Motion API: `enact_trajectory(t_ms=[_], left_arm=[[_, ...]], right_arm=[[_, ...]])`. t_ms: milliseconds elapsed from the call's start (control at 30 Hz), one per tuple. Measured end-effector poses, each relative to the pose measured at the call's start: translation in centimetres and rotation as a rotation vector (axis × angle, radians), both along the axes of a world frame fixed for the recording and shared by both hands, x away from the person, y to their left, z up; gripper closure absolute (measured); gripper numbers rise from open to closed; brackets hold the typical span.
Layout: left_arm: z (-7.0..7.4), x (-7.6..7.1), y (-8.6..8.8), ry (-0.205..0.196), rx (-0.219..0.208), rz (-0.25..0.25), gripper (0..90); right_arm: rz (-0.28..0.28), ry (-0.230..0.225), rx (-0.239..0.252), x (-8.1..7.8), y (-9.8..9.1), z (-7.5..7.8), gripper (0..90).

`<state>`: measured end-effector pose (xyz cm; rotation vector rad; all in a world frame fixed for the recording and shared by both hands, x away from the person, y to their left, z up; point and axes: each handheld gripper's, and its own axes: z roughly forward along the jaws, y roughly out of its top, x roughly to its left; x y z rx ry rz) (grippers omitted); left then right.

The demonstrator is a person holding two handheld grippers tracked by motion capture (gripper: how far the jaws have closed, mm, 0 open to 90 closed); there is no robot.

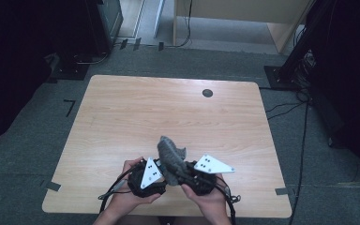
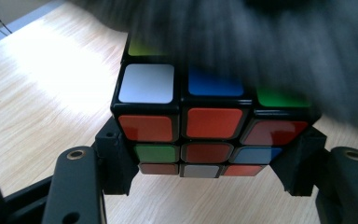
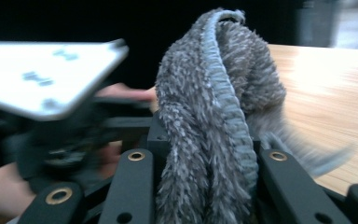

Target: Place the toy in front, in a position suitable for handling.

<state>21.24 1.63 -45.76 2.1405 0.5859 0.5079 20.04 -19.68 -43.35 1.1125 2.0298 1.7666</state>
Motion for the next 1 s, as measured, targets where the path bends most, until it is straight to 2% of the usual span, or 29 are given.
enact_trajectory(t_ms=[33,67,100,133,167,200,233,267,333,367,400,467,500,533,567,600,633,667,733,767,800,867,1000], left_arm=[[0.0,0.1,0.3,0.003,-0.01,-0.001,34.6],[0.0,0.1,0.3,0.003,-0.01,-0.001,34.6],[0.0,0.2,0.5,0.006,-0.033,-0.007,34.5],[0.1,0.3,0.8,0.008,-0.058,-0.021,34.5],[0.3,0.2,1.3,-0.006,-0.108,-0.051,34.5],[0.3,0.2,1.3,-0.006,-0.108,-0.051,34.5],[0.4,0.1,1.5,-0.013,-0.128,-0.067,34.5],[0.4,0.1,1.6,-0.014,-0.143,-0.086,34.5],[0.4,0.0,1.8,-0.017,-0.163,-0.115,34.5],[0.3,-0.1,1.9,-0.017,-0.171,-0.128,34.5],[0.4,-0.2,2.0,-0.027,-0.176,-0.132,34.5],[0.5,-0.2,2.2,-0.031,-0.188,-0.137,34.5],[0.7,-0.2,2.4,-0.032,-0.212,-0.146,34.5],[1.2,-0.2,2.9,-0.032,-0.265,-0.166,34.5],[1.2,-0.2,2.9,-0.032,-0.265,-0.166,34.5],[1.4,-0.2,3.0,-0.026,-0.281,-0.175,34.5],[1.4,-0.1,3.0,-0.026,-0.272,-0.177,34.5],[1.1,-0.2,3.0,-0.034,-0.241,-0.172,34.5],[0.6,-0.1,2.8,-0.034,-0.207,-0.159,34.5],[0.6,-0.1,2.8,-0.034,-0.207,-0.159,34.5],[0.5,0.0,2.7,-0.028,-0.199,-0.157,34.5],[0.3,-0.1,2.5,-0.027,-0.189,-0.158,34.5],[0.5,-0.4,2.2,-0.031,-0.199,-0.169,34.5]], right_arm=[[-0.07,-0.004,-0.023,0.4,-1.3,0.0,69.3],[-0.096,-0.001,-0.029,0.5,-1.9,0.1,69.4],[-0.123,-0.004,-0.044,0.6,-2.3,0.1,69.6],[-0.123,-0.004,-0.044,0.6,-2.3,0.1,69.6],[-0.146,0.005,-0.035,0.8,-3.0,0.1,69.6],[-0.146,0.005,-0.035,0.8,-3.0,0.1,69.6],[-0.124,0.015,0.012,0.9,-3.3,0.1,69.6],[-0.124,0.015,0.012,0.9,-3.3,0.1,69.6],[-0.057,0.034,0.072,0.9,-3.0,-0.1,69.6],[-0.005,0.052,0.114,0.9,-2.3,-0.5,70.4],[0.0,0.052,0.121,0.9,-2.2,-0.7,70.6],[-0.007,0.067,0.117,1.0,-2.1,-1.3,71.0],[-0.015,0.08,0.077,1.2,-2.1,-1.6,71.1],[-0.027,0.093,0.043,1.3,-2.0,-1.9,71.3],[-0.022,0.112,0.035,1.3,-2.0,-2.1,71.3],[-0.007,0.124,0.048,1.4,-2.0,-2.2,71.2],[0.003,0.128,0.067,1.3,-1.9,-2.0,71.8],[-0.013,0.117,0.057,1.1,-1.8,-1.7,71.4],[-0.006,0.091,0.094,0.9,-1.9,-0.8,71.3],[-0.006,0.091,0.094,0.9,-1.9,-0.8,71.3],[-0.014,0.066,0.127,0.5,-2.1,0.1,71.3],[0.008,0.06,0.169,0.2,-2.1,0.7,71.3],[0.009,0.055,0.182,-0.1,-2.0,0.9,70.9]])
